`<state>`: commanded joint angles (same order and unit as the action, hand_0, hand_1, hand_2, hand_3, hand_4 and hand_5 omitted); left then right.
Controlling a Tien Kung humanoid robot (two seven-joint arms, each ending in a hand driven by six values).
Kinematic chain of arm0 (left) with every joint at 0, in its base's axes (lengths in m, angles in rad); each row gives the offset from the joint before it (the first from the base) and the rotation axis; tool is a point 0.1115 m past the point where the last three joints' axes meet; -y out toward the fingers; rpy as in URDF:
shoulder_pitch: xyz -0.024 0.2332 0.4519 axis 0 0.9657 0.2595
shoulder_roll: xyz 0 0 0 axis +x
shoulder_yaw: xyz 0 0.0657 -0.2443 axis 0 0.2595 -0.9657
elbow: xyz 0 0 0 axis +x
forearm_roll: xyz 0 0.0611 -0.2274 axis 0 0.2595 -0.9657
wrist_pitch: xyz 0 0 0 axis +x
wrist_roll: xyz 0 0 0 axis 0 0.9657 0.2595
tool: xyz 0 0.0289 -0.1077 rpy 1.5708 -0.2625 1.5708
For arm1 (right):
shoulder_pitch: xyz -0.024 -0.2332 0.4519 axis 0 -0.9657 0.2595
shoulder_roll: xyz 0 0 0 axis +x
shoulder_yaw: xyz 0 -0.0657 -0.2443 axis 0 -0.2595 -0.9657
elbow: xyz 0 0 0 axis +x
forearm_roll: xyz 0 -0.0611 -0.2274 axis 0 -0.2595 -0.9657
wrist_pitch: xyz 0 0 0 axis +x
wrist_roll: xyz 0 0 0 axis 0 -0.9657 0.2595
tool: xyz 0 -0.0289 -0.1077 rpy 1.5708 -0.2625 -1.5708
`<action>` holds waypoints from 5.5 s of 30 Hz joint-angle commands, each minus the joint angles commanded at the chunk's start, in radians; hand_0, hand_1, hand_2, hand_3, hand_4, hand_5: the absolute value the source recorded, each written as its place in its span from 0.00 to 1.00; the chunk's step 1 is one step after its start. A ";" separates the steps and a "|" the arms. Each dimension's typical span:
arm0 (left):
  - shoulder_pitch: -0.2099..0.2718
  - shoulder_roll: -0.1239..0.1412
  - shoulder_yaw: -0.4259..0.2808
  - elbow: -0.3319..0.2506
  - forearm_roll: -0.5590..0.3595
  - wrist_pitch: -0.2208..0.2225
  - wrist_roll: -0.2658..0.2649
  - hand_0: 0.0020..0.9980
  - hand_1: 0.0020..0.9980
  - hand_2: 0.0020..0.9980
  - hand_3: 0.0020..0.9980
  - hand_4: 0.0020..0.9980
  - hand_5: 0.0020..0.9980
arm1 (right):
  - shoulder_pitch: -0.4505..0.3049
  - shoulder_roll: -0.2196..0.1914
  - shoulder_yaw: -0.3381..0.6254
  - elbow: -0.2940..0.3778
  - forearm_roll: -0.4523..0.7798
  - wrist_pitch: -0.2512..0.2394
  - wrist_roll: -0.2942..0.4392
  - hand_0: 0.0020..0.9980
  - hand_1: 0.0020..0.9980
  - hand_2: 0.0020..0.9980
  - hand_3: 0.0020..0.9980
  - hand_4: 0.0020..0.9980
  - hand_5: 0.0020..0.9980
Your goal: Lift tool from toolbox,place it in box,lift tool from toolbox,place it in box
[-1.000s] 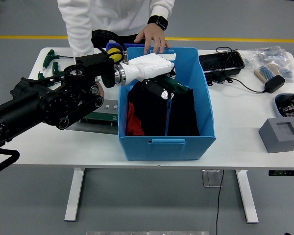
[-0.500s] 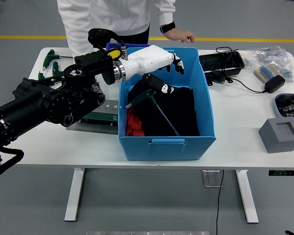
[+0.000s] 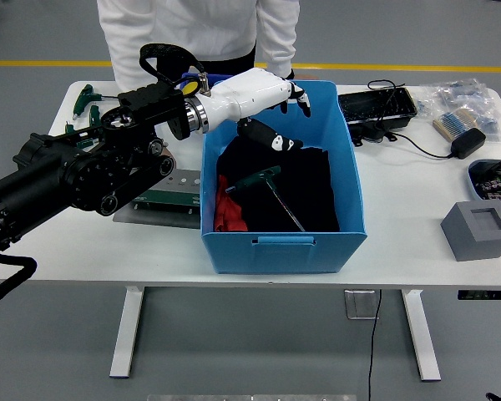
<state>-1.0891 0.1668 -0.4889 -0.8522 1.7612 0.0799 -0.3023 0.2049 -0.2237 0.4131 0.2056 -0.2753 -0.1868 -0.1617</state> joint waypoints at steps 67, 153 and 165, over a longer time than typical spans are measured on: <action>0.131 0.313 0.090 -0.001 0.198 -0.226 0.159 0.76 0.66 0.61 0.52 0.84 0.74 | -0.026 0.018 0.041 0.002 -0.020 -0.009 -0.013 0.65 0.62 0.69 0.56 0.77 0.67; 0.108 0.295 0.153 0.117 0.095 0.077 -0.055 0.07 0.00 0.06 0.04 0.95 0.35 | -0.025 0.017 0.042 0.002 -0.023 -0.007 -0.015 0.65 0.62 0.69 0.56 0.77 0.67; 0.137 0.303 0.043 0.104 0.055 0.107 -0.099 0.04 0.00 0.04 0.04 0.87 0.36 | -0.037 0.021 0.055 0.003 -0.036 -0.009 -0.019 0.65 0.62 0.69 0.56 0.77 0.67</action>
<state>-0.9517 0.4694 -0.4461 -0.7481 1.8164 0.1873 -0.4014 0.1683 -0.2026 0.4679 0.2090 -0.3112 -0.1962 -0.1811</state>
